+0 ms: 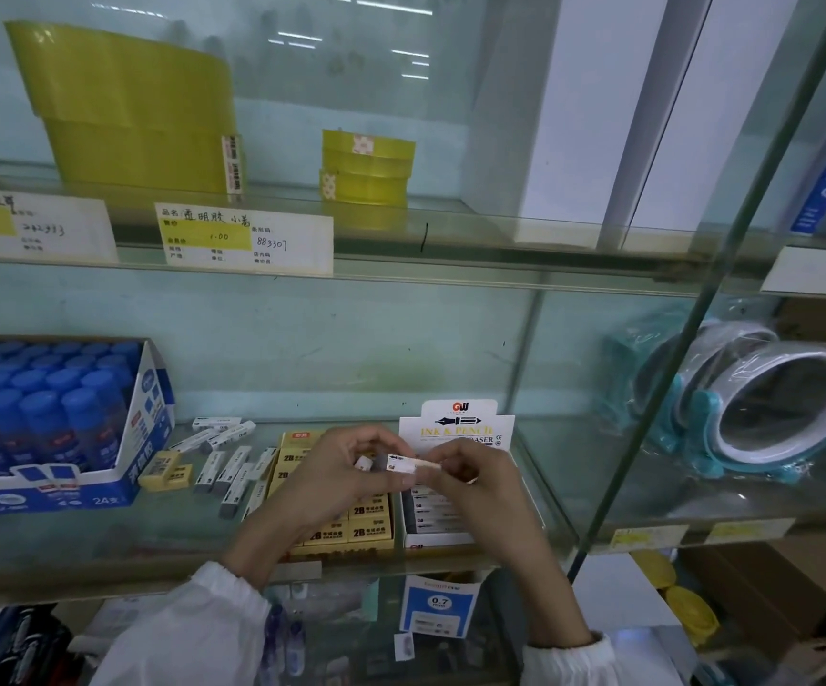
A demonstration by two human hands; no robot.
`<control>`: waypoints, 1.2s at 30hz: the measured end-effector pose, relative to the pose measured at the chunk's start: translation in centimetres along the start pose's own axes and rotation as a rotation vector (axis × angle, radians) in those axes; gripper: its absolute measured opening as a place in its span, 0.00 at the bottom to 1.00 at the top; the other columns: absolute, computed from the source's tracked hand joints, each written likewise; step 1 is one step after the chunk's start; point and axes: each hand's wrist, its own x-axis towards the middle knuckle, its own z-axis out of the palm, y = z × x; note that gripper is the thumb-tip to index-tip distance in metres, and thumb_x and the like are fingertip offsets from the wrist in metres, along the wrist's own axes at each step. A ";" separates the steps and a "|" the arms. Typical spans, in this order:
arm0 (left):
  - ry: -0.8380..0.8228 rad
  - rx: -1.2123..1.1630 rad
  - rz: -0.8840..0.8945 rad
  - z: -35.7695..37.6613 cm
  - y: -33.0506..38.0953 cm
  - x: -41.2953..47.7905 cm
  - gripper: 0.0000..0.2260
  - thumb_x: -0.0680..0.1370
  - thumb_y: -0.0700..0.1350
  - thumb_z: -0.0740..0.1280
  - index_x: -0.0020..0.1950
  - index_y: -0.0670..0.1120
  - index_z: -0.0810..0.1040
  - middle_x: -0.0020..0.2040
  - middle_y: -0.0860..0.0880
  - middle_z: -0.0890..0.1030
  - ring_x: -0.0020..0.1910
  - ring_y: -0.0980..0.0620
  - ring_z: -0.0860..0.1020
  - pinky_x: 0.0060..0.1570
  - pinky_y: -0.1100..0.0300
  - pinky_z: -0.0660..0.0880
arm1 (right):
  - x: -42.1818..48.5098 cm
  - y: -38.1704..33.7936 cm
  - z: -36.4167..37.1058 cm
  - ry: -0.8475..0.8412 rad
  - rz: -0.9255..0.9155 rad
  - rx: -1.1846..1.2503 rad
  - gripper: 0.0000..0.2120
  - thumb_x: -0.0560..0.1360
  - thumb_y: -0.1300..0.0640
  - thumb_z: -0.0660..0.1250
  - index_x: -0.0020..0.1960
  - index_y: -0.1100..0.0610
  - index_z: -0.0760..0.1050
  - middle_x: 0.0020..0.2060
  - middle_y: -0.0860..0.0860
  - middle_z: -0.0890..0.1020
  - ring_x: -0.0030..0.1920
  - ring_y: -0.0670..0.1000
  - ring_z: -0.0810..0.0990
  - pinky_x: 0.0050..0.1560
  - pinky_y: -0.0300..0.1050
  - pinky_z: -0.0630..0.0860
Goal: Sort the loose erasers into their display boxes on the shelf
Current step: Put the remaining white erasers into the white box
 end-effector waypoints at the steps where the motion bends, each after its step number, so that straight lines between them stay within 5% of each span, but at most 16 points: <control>1: 0.002 0.016 -0.006 0.0 0.0 0.0 0.11 0.68 0.42 0.81 0.47 0.53 0.86 0.46 0.49 0.85 0.46 0.52 0.81 0.51 0.50 0.78 | 0.1 0.0 -0.3 0.010 0.005 0.053 0.02 0.73 0.57 0.73 0.45 0.52 0.82 0.31 0.45 0.79 0.33 0.40 0.76 0.35 0.34 0.73; 4: 0.017 -0.013 -0.032 0.3 0.2 0.0 0.10 0.71 0.44 0.78 0.49 0.56 0.85 0.49 0.49 0.84 0.44 0.49 0.81 0.42 0.56 0.76 | 0.4 0.1 -1.9 0.119 0.041 0.083 0.04 0.74 0.60 0.73 0.44 0.52 0.82 0.34 0.47 0.82 0.36 0.44 0.78 0.37 0.34 0.73; 8: 0.063 -0.044 -0.070 0.2 0.5 0.1 0.11 0.78 0.41 0.67 0.53 0.56 0.84 0.53 0.48 0.80 0.48 0.48 0.78 0.39 0.58 0.74 | 0.0 0.4 -4.6 0.263 0.043 -0.274 0.02 0.76 0.57 0.69 0.46 0.51 0.81 0.38 0.44 0.82 0.38 0.41 0.79 0.35 0.31 0.69; 11: 0.020 -0.245 -0.068 0.0 0.4 0.2 0.21 0.64 0.38 0.60 0.54 0.43 0.83 0.48 0.43 0.76 0.45 0.49 0.74 0.35 0.61 0.72 | -0.2 0.6 -5.0 0.225 0.068 -0.414 0.03 0.78 0.56 0.66 0.48 0.52 0.79 0.40 0.45 0.81 0.38 0.40 0.77 0.32 0.30 0.66; 13: 0.057 -0.284 -0.081 0.0 0.4 0.2 0.22 0.62 0.36 0.58 0.52 0.39 0.82 0.48 0.41 0.75 0.47 0.48 0.74 0.40 0.60 0.74 | 0.0 0.9 -4.7 0.188 0.113 -0.476 0.04 0.79 0.55 0.65 0.47 0.52 0.77 0.41 0.45 0.80 0.37 0.40 0.76 0.32 0.31 0.66; 17: 0.112 -0.247 -0.086 0.2 0.6 0.1 0.18 0.73 0.25 0.54 0.52 0.37 0.80 0.48 0.39 0.75 0.49 0.46 0.75 0.47 0.54 0.75 | 0.2 1.2 -4.0 0.190 0.112 -0.695 0.06 0.79 0.55 0.62 0.48 0.51 0.78 0.41 0.45 0.73 0.36 0.42 0.71 0.31 0.33 0.62; 21: 0.107 -0.217 -0.073 0.2 0.4 0.1 0.13 0.76 0.27 0.61 0.53 0.39 0.81 0.50 0.39 0.78 0.51 0.44 0.79 0.53 0.49 0.78 | 0.5 1.9 -3.5 0.166 0.067 -0.779 0.07 0.77 0.54 0.65 0.50 0.49 0.82 0.47 0.44 0.67 0.52 0.47 0.72 0.41 0.39 0.66; 24: 0.095 -0.171 -0.046 0.2 0.2 0.0 0.12 0.76 0.28 0.66 0.55 0.41 0.81 0.52 0.41 0.82 0.52 0.46 0.82 0.47 0.61 0.80 | 0.7 2.1 -3.5 0.131 0.055 -0.768 0.08 0.78 0.53 0.66 0.51 0.51 0.84 0.50 0.43 0.69 0.57 0.47 0.70 0.43 0.38 0.66; 28: 0.077 -0.155 -0.041 0.0 -0.1 0.0 0.15 0.72 0.27 0.72 0.54 0.43 0.81 0.50 0.44 0.84 0.52 0.50 0.84 0.49 0.60 0.80 | 0.9 2.0 -3.3 0.181 0.034 -0.761 0.09 0.78 0.54 0.65 0.51 0.52 0.84 0.54 0.48 0.76 0.55 0.48 0.70 0.47 0.38 0.69; 30: 0.074 -0.151 -0.036 0.0 -0.1 0.0 0.16 0.71 0.27 0.72 0.54 0.43 0.81 0.50 0.45 0.85 0.52 0.51 0.84 0.48 0.60 0.81 | 0.6 1.4 -2.7 0.235 -0.017 -0.573 0.07 0.76 0.54 0.69 0.53 0.50 0.82 0.51 0.46 0.80 0.50 0.46 0.75 0.46 0.37 0.73; 33: 0.070 -0.136 -0.018 0.0 0.0 0.0 0.17 0.70 0.27 0.73 0.54 0.43 0.81 0.49 0.45 0.85 0.51 0.52 0.84 0.48 0.61 0.81 | 0.3 0.1 -1.3 0.062 -0.012 -0.250 0.07 0.75 0.51 0.71 0.53 0.48 0.81 0.43 0.41 0.82 0.42 0.41 0.79 0.40 0.32 0.72; 36: 0.065 -0.145 0.000 0.1 0.1 -0.1 0.17 0.70 0.26 0.74 0.54 0.42 0.81 0.48 0.45 0.85 0.50 0.53 0.84 0.49 0.61 0.81 | 0.8 -0.3 -0.3 0.011 -0.043 -0.279 0.02 0.74 0.51 0.72 0.46 0.48 0.83 0.37 0.42 0.83 0.38 0.39 0.78 0.38 0.32 0.69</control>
